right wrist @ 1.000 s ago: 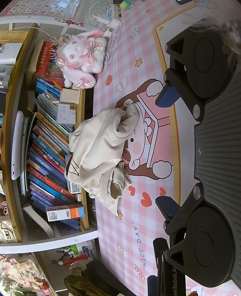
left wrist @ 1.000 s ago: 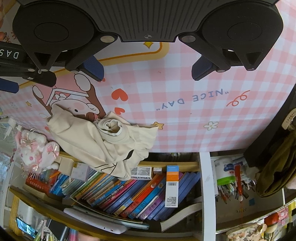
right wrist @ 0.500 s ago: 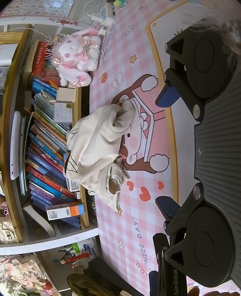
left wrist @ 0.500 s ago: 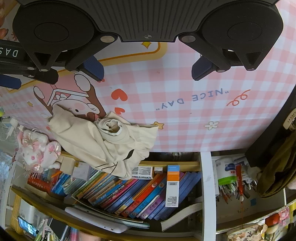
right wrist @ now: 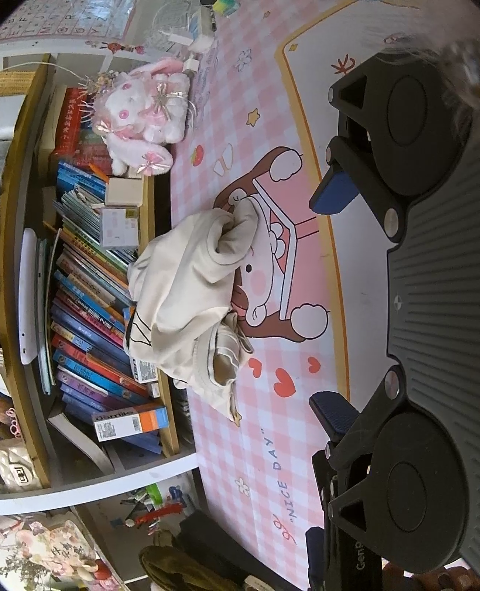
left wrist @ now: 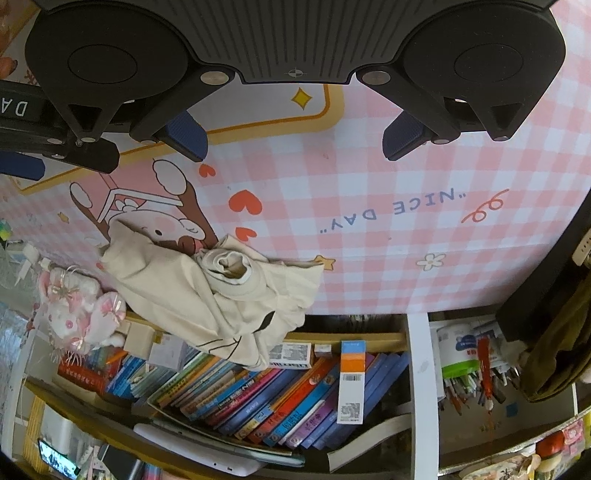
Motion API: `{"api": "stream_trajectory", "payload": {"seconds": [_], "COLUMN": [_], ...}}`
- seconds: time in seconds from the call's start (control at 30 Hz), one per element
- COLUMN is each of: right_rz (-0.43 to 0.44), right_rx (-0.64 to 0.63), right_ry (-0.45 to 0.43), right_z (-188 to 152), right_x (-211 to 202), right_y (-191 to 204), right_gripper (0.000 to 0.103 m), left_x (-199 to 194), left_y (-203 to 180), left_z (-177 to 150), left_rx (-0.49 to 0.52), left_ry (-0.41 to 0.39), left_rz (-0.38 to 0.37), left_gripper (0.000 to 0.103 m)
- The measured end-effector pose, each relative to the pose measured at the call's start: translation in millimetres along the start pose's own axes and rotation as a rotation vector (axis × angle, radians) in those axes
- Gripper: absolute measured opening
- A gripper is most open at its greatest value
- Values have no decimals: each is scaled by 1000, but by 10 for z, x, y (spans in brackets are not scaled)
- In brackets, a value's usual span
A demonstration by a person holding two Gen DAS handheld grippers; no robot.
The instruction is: Fold clothes
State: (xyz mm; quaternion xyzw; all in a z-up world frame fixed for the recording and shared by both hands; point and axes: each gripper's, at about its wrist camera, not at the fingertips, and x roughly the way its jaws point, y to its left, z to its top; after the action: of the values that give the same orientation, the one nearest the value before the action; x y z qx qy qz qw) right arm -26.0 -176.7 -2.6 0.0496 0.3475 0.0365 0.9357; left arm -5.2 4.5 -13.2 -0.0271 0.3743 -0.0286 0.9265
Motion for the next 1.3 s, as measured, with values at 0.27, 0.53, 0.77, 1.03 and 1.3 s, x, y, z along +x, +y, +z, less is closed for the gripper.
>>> {"api": "stream_trajectory", "payload": {"seconds": [0.27, 0.53, 0.77, 1.03, 1.3], "right_rz": [42, 113, 251, 389, 314], "right_rx": [4, 2, 17, 8, -6], "right_ry": [52, 87, 76, 100, 170], "right_z": [-14, 39, 298, 762, 982], "right_x": [90, 234, 384, 856, 1488], "right_y": [-108, -410, -876, -1177, -1129], "right_gripper": [103, 103, 103, 103, 53], "left_x": [49, 77, 83, 44, -195], "left_y": [-129, -379, -567, -668, -717], "left_z": [-47, -7, 142, 154, -15], "left_rx": [-3, -38, -77, -138, -176], "left_ry": [27, 27, -4, -11, -16], "left_rz": [33, 75, 108, 192, 263], "left_gripper": [102, 102, 102, 102, 102]}}
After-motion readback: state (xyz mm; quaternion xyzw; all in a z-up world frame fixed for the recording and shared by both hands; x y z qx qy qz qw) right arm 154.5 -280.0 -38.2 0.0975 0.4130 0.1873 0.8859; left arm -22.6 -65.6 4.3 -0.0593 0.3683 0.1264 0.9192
